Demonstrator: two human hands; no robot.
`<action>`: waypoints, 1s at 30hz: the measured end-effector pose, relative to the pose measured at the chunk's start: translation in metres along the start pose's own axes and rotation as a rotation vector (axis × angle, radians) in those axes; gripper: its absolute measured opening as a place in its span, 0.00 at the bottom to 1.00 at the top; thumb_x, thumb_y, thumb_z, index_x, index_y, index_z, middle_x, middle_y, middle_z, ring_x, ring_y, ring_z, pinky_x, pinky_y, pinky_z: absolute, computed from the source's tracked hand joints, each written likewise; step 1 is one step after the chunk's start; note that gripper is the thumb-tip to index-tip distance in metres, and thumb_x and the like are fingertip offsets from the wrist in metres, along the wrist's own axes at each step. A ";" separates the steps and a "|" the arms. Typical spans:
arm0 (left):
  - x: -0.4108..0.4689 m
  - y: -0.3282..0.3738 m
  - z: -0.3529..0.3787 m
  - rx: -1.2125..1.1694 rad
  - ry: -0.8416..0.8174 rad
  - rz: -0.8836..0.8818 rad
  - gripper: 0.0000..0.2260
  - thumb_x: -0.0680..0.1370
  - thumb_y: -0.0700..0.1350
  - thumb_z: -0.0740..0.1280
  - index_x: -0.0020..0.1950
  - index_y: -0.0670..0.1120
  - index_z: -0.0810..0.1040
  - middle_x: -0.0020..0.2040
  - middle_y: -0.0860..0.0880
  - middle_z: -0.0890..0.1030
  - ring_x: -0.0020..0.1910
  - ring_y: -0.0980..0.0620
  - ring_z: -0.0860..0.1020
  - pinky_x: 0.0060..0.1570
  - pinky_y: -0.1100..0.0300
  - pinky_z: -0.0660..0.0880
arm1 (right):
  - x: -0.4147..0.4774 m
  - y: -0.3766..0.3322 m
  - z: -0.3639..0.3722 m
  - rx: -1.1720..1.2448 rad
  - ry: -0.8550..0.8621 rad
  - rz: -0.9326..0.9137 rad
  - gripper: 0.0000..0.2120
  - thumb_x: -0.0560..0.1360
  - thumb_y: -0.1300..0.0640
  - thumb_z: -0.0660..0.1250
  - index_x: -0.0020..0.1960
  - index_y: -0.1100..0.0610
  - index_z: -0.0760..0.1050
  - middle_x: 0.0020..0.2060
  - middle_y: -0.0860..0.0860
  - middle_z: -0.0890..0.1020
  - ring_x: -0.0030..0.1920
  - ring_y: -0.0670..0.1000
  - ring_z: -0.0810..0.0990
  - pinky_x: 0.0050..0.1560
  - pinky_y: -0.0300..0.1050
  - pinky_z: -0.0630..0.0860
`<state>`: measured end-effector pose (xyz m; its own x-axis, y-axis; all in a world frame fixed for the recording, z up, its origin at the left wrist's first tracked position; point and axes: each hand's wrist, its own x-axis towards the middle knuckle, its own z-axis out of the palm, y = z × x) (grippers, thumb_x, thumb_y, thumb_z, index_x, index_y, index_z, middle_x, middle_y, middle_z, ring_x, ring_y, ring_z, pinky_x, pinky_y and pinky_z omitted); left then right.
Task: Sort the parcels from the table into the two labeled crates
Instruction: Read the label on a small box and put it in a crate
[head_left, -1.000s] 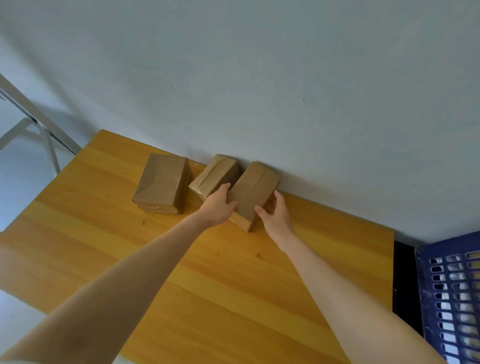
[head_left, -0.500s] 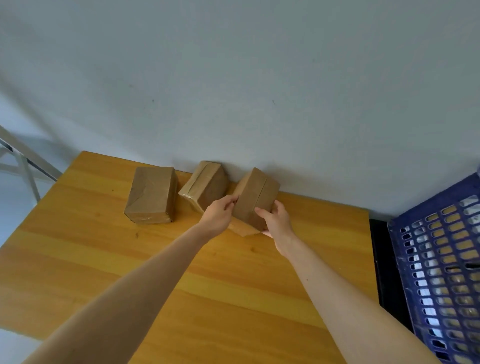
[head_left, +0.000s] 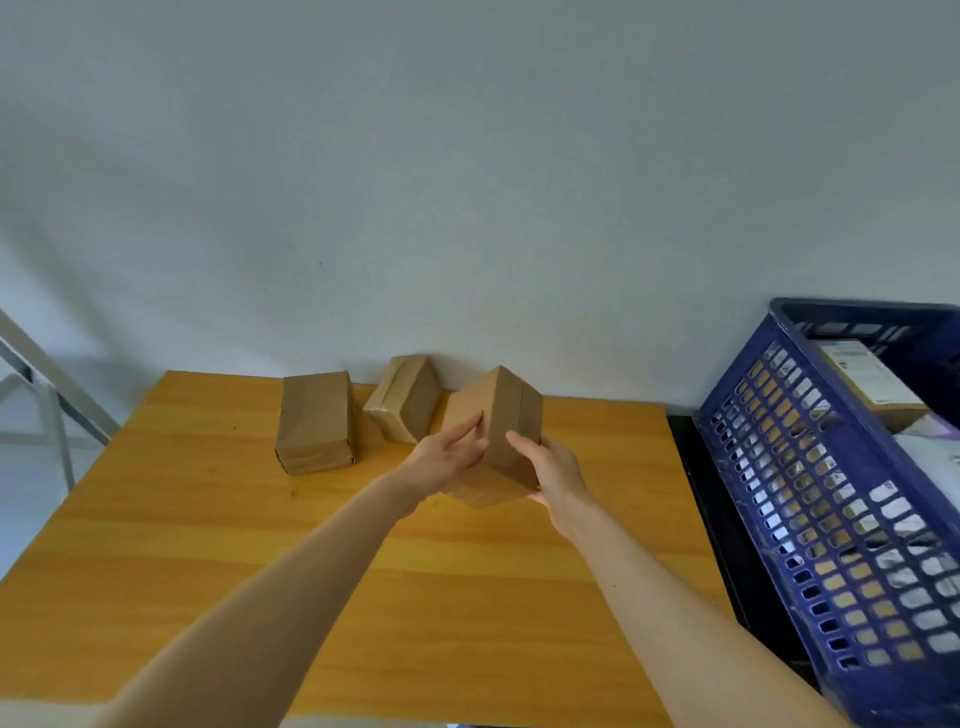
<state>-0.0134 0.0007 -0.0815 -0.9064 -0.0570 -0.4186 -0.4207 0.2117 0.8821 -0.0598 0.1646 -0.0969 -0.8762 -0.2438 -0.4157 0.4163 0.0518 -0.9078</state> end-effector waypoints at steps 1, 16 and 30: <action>-0.009 -0.002 0.000 0.009 0.020 0.012 0.28 0.76 0.61 0.65 0.74 0.67 0.59 0.70 0.53 0.68 0.57 0.57 0.72 0.53 0.55 0.64 | -0.011 0.002 0.002 0.005 0.010 -0.009 0.19 0.74 0.48 0.71 0.63 0.50 0.76 0.53 0.47 0.83 0.52 0.48 0.81 0.40 0.40 0.78; -0.130 -0.004 -0.025 -0.190 0.237 0.063 0.26 0.81 0.56 0.60 0.76 0.48 0.61 0.68 0.46 0.72 0.62 0.46 0.73 0.63 0.47 0.71 | -0.135 -0.003 0.024 0.087 0.113 -0.026 0.21 0.69 0.45 0.73 0.56 0.58 0.80 0.49 0.53 0.84 0.49 0.53 0.81 0.48 0.49 0.78; -0.165 -0.011 -0.022 -0.462 -0.046 0.050 0.19 0.78 0.56 0.65 0.66 0.49 0.72 0.61 0.44 0.78 0.59 0.41 0.78 0.57 0.45 0.78 | -0.173 -0.007 0.021 0.283 -0.023 -0.204 0.20 0.80 0.64 0.59 0.65 0.45 0.73 0.58 0.47 0.82 0.57 0.50 0.80 0.56 0.49 0.76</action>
<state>0.1404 -0.0135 -0.0178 -0.9278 -0.0123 -0.3730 -0.3589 -0.2444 0.9008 0.0938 0.1864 -0.0174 -0.9439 -0.2432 -0.2233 0.2869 -0.2697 -0.9192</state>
